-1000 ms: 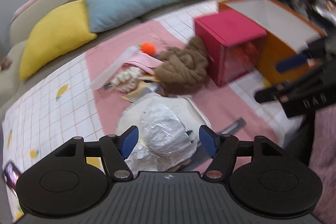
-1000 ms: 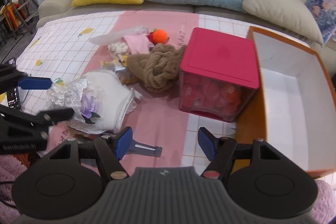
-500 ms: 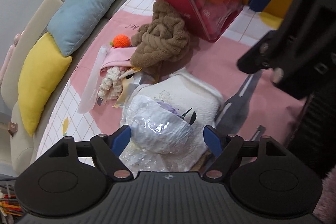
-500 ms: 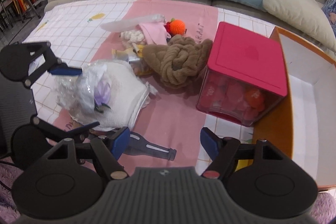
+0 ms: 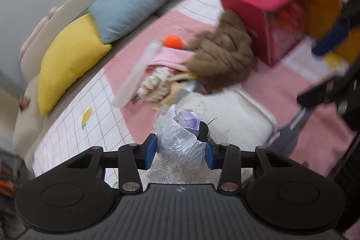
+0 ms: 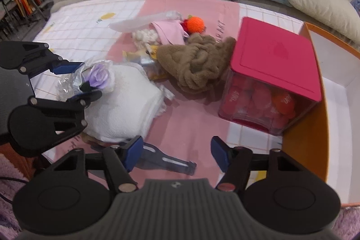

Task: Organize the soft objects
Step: 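Grasp the wrapped purple flower bouquet with the left gripper while the right gripper grasps the white towel, then carry the bouquet and towel over the open cardboard box with both grippers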

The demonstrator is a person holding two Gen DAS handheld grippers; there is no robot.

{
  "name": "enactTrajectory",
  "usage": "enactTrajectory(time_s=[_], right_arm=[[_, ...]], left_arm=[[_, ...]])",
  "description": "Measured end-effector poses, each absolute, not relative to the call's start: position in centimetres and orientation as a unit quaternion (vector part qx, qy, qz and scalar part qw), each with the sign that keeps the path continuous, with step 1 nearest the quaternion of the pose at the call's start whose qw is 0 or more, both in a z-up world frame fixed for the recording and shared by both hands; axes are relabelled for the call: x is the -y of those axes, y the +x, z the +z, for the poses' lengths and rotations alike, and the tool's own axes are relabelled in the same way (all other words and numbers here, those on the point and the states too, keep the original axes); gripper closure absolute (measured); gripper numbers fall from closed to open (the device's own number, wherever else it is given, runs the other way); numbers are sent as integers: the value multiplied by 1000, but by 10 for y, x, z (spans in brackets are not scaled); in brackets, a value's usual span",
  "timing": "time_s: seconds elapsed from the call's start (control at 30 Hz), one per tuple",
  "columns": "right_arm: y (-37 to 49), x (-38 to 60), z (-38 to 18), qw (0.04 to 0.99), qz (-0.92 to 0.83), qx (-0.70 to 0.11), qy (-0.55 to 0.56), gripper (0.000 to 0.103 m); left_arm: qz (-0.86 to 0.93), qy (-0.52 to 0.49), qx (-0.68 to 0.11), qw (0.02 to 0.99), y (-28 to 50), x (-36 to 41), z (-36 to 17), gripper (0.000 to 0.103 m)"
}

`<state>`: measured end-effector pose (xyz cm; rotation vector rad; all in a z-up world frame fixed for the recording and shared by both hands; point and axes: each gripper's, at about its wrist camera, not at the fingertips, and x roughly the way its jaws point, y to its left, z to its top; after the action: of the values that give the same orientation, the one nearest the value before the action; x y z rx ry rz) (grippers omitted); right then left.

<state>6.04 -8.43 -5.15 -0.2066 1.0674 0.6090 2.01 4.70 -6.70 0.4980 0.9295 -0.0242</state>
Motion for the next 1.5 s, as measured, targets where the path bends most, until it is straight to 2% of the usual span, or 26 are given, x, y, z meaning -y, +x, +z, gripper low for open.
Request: enactTrajectory(time_s=[0.2,0.3,0.37,0.47,0.63,0.7,0.73,0.77,0.8,1.5], right_arm=[[64,73,-50,807,318,-492,-72,38],[68,62,-56,800,330,-497,-62,36],[70,50,-63,791,339,-504,-66,27],[72,34,-79,780,349,-513,-82,27],[80,26,-103,763,353,-538,-62,45],[78,26,-101,758,367,-537,-49,64],[75,27,-99,759,374,-529,-56,70],[71,26,-96,764,378,-518,-68,84],[67,25,-94,769,380,-508,-79,92],[71,111,31,843,360,-400,14,98]], left_arm=[[52,66,-430,899,15,-76,-28,55],[70,49,-443,893,13,-77,-31,55],[70,37,-454,888,13,-79,-38,55],[69,22,-459,885,13,-80,-45,55],[72,27,-462,884,9,-78,-48,55],[72,27,-463,883,8,-78,-49,55],[72,28,-463,883,9,-77,-49,55],[72,28,-462,883,9,-77,-49,55],[71,28,-463,883,9,-77,-49,55],[54,-10,-390,919,5,-72,18,55]])
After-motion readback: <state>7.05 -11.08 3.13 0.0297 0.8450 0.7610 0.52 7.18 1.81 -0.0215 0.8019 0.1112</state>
